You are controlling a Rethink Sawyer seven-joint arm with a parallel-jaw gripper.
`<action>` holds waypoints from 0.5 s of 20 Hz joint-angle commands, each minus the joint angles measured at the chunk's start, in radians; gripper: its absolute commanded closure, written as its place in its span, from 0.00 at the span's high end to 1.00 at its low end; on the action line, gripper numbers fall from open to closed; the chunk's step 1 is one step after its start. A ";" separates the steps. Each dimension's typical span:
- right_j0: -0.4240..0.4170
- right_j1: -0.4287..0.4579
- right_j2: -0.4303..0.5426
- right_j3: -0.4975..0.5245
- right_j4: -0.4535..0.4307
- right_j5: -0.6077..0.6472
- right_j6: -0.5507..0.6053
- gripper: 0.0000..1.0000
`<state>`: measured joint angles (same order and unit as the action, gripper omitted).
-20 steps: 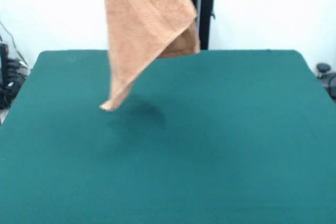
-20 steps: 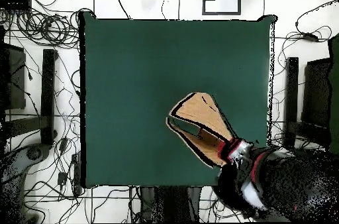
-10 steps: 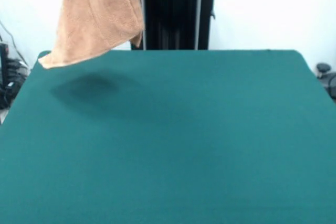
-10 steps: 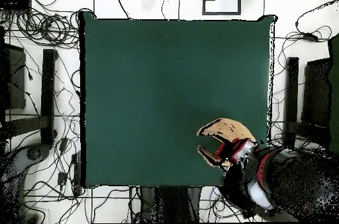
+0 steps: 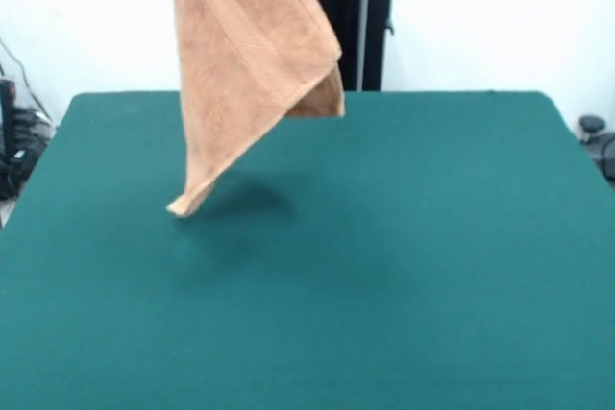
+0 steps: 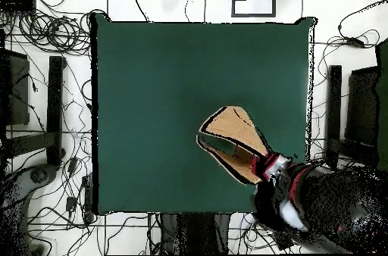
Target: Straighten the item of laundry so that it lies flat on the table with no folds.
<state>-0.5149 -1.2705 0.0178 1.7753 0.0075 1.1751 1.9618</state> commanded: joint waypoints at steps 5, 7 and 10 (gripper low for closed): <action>0.085 0.168 0.121 0.226 -0.055 -0.308 -0.104 0.00; 0.097 0.174 0.119 0.228 -0.067 -0.337 -0.090 0.00; 0.097 0.193 0.126 0.231 -0.067 -0.374 -0.098 0.00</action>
<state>-0.4645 -1.1798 0.0263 1.8432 -0.0255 0.9058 1.9618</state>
